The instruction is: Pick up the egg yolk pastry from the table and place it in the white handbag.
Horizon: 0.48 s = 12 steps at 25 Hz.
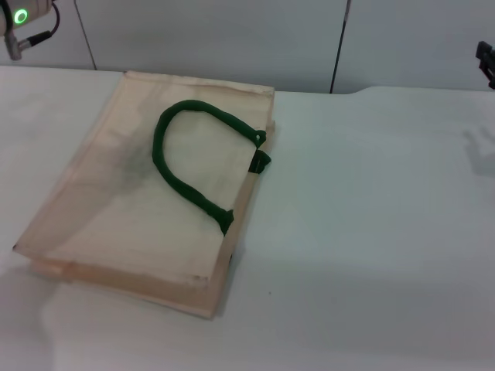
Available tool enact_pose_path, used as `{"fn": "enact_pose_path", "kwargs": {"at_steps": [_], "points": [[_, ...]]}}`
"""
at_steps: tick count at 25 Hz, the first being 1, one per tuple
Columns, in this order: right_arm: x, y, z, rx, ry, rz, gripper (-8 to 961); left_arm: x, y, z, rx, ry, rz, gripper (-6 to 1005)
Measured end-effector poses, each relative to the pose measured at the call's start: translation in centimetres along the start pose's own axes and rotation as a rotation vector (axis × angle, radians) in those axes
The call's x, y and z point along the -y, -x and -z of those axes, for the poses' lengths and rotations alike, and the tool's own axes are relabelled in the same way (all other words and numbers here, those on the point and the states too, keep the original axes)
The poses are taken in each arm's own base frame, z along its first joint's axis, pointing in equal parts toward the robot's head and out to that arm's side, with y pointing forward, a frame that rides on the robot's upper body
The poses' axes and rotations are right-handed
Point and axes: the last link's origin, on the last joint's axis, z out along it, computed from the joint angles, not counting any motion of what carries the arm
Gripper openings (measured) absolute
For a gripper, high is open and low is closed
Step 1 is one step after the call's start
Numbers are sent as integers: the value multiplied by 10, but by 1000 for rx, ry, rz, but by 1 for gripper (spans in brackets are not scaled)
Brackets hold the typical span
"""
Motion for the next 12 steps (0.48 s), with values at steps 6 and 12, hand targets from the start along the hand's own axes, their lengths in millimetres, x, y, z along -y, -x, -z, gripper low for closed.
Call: {"fn": "enact_pose_path", "kwargs": {"at_steps": [6, 12], "points": [[-5, -1, -3, -7, 18, 3, 279, -4, -9, -2, -44, 31, 38, 478], [-5, -2, -3, -10, 21, 2, 279, -10, -18, 1, -106, 85, 74, 478]]}}
